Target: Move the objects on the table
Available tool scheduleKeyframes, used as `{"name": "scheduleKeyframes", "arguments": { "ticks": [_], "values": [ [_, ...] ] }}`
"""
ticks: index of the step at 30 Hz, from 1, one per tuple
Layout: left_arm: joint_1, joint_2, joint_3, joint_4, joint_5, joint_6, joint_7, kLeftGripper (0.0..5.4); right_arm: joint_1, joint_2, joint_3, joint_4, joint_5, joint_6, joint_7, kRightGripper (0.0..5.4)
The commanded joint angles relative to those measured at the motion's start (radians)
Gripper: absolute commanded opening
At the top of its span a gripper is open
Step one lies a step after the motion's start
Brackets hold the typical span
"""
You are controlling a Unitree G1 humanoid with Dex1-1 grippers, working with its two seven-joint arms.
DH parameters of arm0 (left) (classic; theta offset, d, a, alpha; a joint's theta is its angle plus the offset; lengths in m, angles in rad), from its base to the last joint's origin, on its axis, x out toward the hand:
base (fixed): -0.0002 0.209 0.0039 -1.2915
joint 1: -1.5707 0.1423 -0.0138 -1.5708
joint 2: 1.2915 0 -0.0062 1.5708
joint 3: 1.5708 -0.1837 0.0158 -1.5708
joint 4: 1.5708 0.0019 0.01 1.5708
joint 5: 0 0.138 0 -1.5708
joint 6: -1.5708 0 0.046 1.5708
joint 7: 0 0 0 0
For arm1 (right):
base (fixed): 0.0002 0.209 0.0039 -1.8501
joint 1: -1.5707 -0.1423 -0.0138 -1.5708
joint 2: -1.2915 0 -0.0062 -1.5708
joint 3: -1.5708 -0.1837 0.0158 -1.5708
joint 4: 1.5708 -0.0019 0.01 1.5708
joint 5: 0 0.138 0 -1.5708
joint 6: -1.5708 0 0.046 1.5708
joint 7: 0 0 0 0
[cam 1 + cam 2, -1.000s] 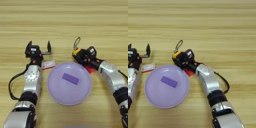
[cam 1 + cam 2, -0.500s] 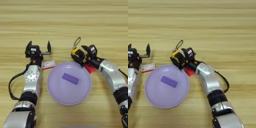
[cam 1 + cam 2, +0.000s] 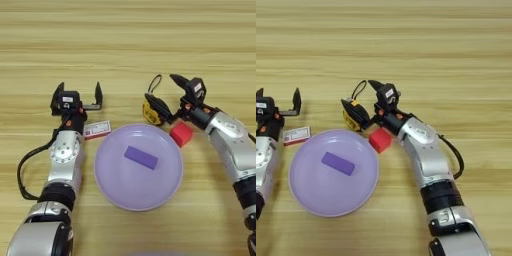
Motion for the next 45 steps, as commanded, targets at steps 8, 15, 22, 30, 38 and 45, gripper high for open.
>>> {"name": "scheduleKeyframes", "arguments": {
  "ticks": [8, 15, 22, 30, 38, 45],
  "values": [
    [-0.03, -0.003, 0.002, 0.035, 0.014, -0.012, 0.006, 5.4, 0.118, -0.14, -0.049, -0.13, 0.052, 0.093, 0.075, 5.35],
    [-0.038, 0.002, 0.008, 0.054, 0.011, -0.021, 0.002, 5.4, 0.162, -0.201, -0.059, -0.098, 0.026, 0.077, 0.086, 5.35],
    [-0.041, 0.011, 0.018, 0.066, 0.005, -0.028, -0.012, 5.4, 0.223, -0.242, -0.051, -0.117, 0.007, 0.069, 0.095, 5.35],
    [-0.042, 0.016, 0.026, 0.074, 0.003, -0.032, -0.021, 5.4, 0.269, -0.266, -0.024, -0.113, -0.026, 0.062, 0.118, 5.35],
    [-0.042, 0.018, 0.03, 0.081, 0.002, -0.037, -0.026, 5.4, 0.29, -0.282, 0.007, -0.106, -0.053, 0.062, 0.15, 5.35],
    [-0.043, 0.017, 0.03, 0.084, 0.002, -0.04, -0.027, 5.4, 0.283, -0.278, 0.014, -0.091, -0.071, 0.069, 0.134, 5.35]
  ]
}}
